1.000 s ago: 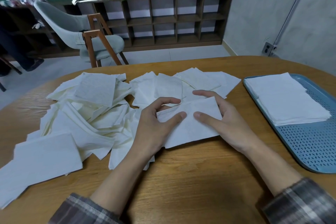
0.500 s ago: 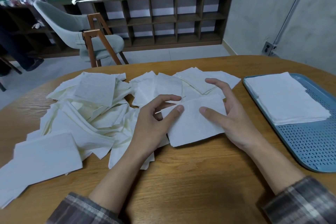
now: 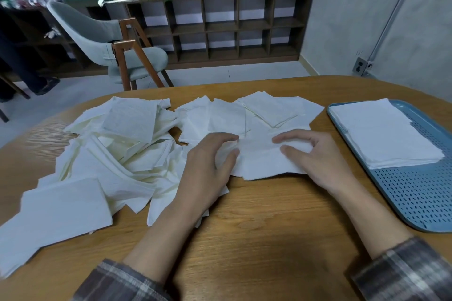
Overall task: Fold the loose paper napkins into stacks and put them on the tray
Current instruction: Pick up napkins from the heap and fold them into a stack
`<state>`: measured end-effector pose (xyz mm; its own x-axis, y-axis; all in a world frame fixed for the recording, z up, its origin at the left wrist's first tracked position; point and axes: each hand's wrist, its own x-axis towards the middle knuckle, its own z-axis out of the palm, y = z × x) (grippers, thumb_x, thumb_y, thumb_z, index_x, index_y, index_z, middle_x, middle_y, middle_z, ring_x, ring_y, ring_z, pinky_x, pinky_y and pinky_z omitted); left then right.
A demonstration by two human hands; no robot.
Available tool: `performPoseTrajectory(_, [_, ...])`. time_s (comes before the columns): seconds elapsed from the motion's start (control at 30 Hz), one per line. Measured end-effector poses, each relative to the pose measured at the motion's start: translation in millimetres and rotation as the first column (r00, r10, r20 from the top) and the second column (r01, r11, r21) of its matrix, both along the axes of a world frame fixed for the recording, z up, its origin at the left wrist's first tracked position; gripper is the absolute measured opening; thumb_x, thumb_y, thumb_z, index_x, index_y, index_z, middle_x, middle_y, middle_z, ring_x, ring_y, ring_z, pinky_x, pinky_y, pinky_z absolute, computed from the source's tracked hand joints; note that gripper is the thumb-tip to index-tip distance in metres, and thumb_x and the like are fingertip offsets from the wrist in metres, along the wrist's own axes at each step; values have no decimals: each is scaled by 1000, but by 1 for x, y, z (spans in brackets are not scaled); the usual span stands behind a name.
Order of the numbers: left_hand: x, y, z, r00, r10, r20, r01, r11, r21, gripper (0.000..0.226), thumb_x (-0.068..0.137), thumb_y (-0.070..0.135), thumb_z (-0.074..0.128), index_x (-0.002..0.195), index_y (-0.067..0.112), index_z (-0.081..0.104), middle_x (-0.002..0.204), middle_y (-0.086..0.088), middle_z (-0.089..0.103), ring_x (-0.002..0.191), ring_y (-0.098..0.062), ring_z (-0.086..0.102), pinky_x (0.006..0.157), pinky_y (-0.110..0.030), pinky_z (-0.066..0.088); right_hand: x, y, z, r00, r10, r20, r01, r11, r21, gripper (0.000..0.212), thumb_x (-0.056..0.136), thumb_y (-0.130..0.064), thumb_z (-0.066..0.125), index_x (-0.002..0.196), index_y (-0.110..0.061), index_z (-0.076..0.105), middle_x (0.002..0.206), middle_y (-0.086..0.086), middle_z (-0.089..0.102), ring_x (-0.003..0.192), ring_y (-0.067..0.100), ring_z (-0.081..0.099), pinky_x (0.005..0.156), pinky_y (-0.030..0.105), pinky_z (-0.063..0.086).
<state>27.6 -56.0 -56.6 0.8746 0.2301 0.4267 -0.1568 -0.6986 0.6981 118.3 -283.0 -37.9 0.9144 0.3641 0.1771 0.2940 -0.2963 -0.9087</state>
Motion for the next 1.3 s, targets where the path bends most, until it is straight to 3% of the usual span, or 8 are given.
performPoseTrajectory(0.13, [4, 9, -14, 992, -27, -123, 61, 957, 282, 39, 103, 26, 65, 141, 19, 62, 168, 3, 35, 155, -15, 31, 124, -33, 31, 7, -1, -7, 986, -163, 40, 162, 987, 16, 32, 94, -3, 69, 96, -31, 83, 109, -25, 75, 112, -17, 59, 84, -6, 34])
performPoseTrajectory(0.33, [9, 11, -13, 963, -9, -270, 116, 916, 383, 60, 110, 38, 46, 163, 13, 33, 176, 1, 13, 162, -14, 10, 130, -38, 22, 7, 0, -9, 982, -185, 49, 185, 983, 9, 31, 94, -3, 68, 98, -31, 82, 110, -27, 73, 113, -17, 57, 85, -7, 32])
performPoseTrajectory(0.47, [11, 8, -9, 951, 29, -309, 109, 901, 420, 57, 112, 39, 41, 163, 16, 33, 175, 1, 16, 159, -16, 18, 125, -37, 25, 6, 1, -8, 982, -181, 59, 181, 983, 10, 32, 94, -3, 67, 98, -31, 82, 110, -27, 73, 109, -20, 57, 84, -7, 32])
performPoseTrajectory(0.7, [15, 8, -8, 971, 36, -237, 72, 899, 431, 37, 108, 27, 52, 141, 11, 59, 166, -6, 40, 138, -27, 48, 106, -51, 47, 7, 2, -9, 981, -187, 50, 187, 982, 12, 33, 94, -3, 66, 98, -31, 82, 112, -23, 75, 100, -19, 60, 77, -3, 38])
performPoseTrajectory(0.93, [17, 10, -10, 984, 38, -174, 50, 878, 476, 43, 106, 21, 52, 147, 9, 56, 159, -5, 50, 129, -27, 54, 98, -47, 51, 8, 1, -9, 978, -204, 51, 204, 979, 13, 33, 94, -3, 66, 99, -32, 82, 114, -20, 76, 96, -8, 65, 74, -3, 40])
performPoseTrajectory(1.03, [18, 12, -12, 987, 25, -159, 55, 877, 476, 40, 105, 17, 54, 144, 9, 60, 156, -7, 52, 129, -29, 56, 96, -47, 52, 8, 1, -9, 978, -200, 56, 200, 980, 8, 32, 94, -4, 66, 100, -32, 82, 116, -19, 76, 97, -16, 61, 76, -3, 39])
performPoseTrajectory(1.2, [21, 15, -16, 987, 101, -122, -62, 955, 289, 37, 100, 3, 56, 135, 13, 64, 162, -12, 43, 113, -33, 68, 92, -35, 53, 7, 1, -8, 979, -195, 58, 195, 981, 1, 31, 95, -5, 66, 100, -31, 82, 115, -21, 75, 109, -20, 57, 81, -6, 34])
performPoseTrajectory(1.3, [24, 17, -17, 990, 109, -86, -89, 974, 211, 41, 98, 0, 61, 136, 12, 66, 150, -16, 56, 109, -35, 71, 92, -35, 55, 7, 2, -8, 979, -193, 61, 194, 981, 4, 30, 96, -4, 66, 101, -29, 82, 115, -22, 74, 106, -26, 55, 81, -7, 33])
